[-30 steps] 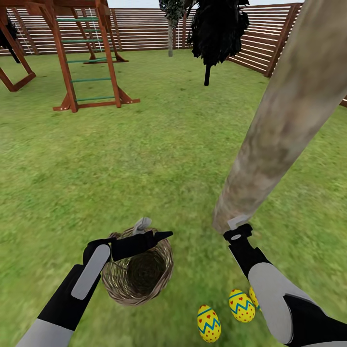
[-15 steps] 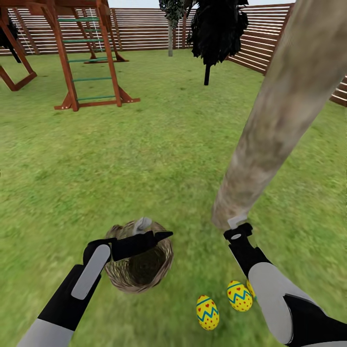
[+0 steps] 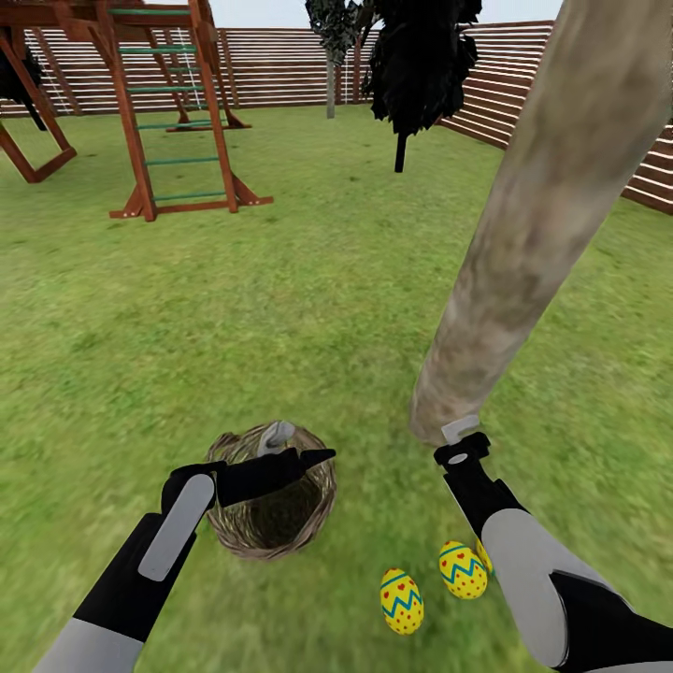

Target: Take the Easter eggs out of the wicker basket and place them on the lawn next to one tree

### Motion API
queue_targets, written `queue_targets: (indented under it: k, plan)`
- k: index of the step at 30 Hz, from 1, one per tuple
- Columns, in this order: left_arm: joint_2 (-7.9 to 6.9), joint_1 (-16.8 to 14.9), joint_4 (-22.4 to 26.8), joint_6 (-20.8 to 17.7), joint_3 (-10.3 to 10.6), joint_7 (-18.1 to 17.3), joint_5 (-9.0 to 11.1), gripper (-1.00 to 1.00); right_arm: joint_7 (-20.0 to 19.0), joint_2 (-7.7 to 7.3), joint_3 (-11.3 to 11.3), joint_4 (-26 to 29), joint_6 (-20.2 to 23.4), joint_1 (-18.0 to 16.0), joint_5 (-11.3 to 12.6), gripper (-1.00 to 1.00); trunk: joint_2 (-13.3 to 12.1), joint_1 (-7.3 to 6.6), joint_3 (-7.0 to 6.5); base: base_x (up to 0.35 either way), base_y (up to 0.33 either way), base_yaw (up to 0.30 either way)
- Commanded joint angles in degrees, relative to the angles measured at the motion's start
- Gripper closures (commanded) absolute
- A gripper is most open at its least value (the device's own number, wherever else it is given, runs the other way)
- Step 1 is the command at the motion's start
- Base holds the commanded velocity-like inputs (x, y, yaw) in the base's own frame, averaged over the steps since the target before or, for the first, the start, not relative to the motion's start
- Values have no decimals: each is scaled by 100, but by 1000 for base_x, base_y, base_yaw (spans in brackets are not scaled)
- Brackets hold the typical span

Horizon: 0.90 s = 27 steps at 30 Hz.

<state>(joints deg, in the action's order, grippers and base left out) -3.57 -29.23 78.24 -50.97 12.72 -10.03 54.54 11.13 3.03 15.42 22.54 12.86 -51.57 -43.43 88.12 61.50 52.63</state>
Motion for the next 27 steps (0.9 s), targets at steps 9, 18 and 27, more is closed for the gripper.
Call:
queue_targets:
  k: [9,18,27]
  plan:
    - [-4,-3,1,-10,3,-34,-31,-100,3,13,31,-54,15,7,-35,-100,2,0,-79,0,0,0]
    - [12,-3,-1,-10,10,-34,-31,-100,-6,10,31,-74,30,422,-13,-100,2,0,-162,0,0,0]
    - [71,-3,-38,31,34,-34,-32,-100,-6,-24,33,-74,15,814,-9,-100,2,0,-245,0,0,0]
